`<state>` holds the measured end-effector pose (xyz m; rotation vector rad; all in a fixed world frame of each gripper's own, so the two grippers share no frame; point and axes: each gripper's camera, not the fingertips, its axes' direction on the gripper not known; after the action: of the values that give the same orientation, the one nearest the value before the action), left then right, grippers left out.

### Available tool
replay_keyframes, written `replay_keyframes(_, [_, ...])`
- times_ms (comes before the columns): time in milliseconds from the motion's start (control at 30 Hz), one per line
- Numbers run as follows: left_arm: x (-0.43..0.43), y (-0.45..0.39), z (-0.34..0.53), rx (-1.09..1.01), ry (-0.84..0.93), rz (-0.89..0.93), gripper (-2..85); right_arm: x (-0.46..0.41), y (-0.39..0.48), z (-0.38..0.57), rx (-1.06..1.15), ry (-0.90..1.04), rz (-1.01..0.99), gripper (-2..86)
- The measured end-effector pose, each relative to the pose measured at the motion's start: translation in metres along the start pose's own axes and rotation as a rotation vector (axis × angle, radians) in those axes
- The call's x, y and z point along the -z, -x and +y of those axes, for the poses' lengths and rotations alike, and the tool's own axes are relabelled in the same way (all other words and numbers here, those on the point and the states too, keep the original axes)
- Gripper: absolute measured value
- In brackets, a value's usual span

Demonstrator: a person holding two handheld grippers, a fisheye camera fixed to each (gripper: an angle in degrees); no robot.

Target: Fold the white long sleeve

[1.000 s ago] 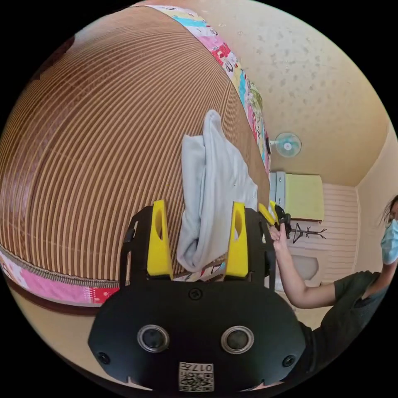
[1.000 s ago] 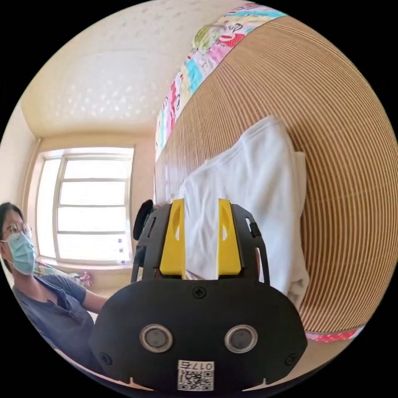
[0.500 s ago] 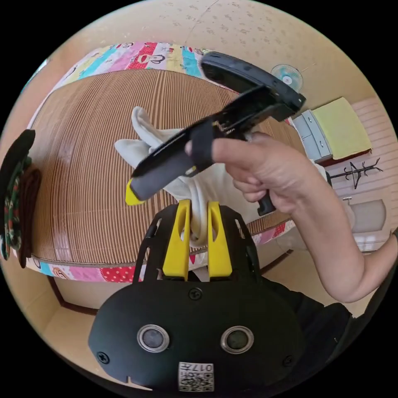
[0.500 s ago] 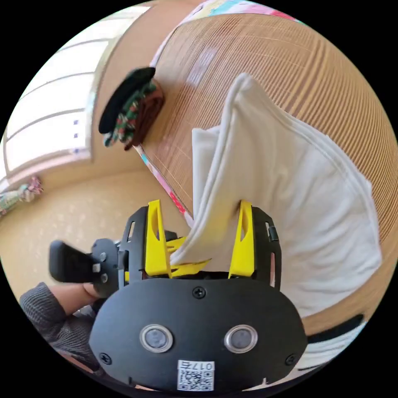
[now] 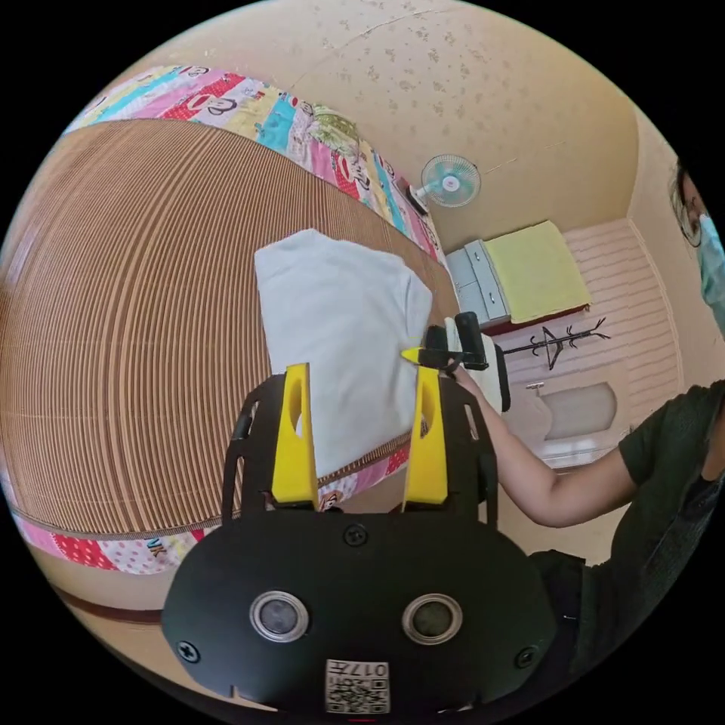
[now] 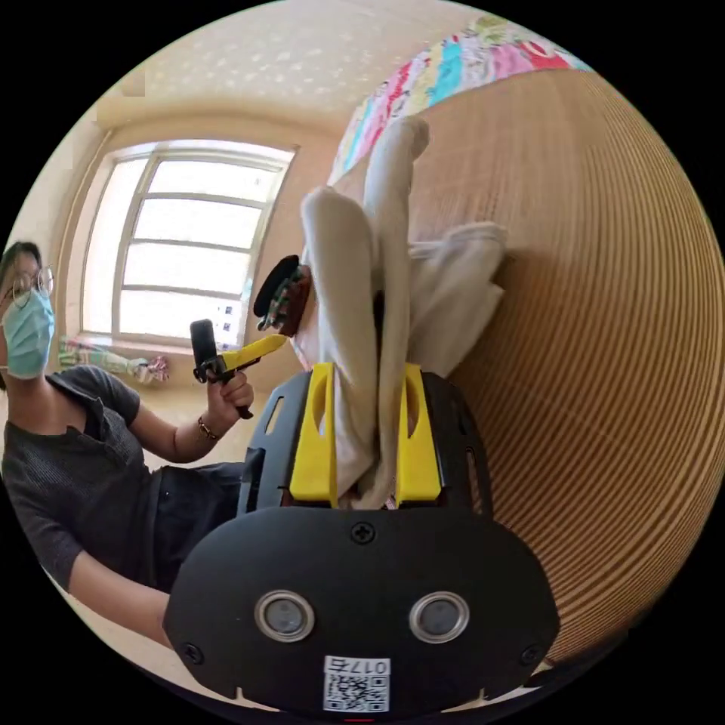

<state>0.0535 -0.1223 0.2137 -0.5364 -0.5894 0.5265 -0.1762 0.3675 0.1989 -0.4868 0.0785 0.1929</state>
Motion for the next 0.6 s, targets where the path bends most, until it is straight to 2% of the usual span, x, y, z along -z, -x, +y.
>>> replay_keyframes(100, [-0.032,0.029,-0.014,0.087,0.046,-0.002,20.7,0.018,-0.041,0.024,-0.062,-0.076,-0.052,22.7])
replay_keyframes(233, [-0.072,0.063,-0.039,0.161,0.12,-0.014,22.6,0.008,-0.081,0.024,-0.098,-0.088,-0.226,23.2])
replay_keyframes(333, [-0.102,0.084,-0.05,0.207,0.203,0.11,22.0,-0.009,-0.097,0.008,-0.095,-0.047,-0.34,21.7])
replay_keyframes(467, [-0.114,0.095,-0.057,0.246,0.284,0.152,18.8,-0.041,-0.09,-0.017,-0.104,0.108,-0.364,17.8])
replay_keyframes(600, [-0.074,0.089,-0.055,0.22,0.262,0.195,15.7,-0.054,-0.025,-0.029,-0.002,0.185,-0.33,11.7])
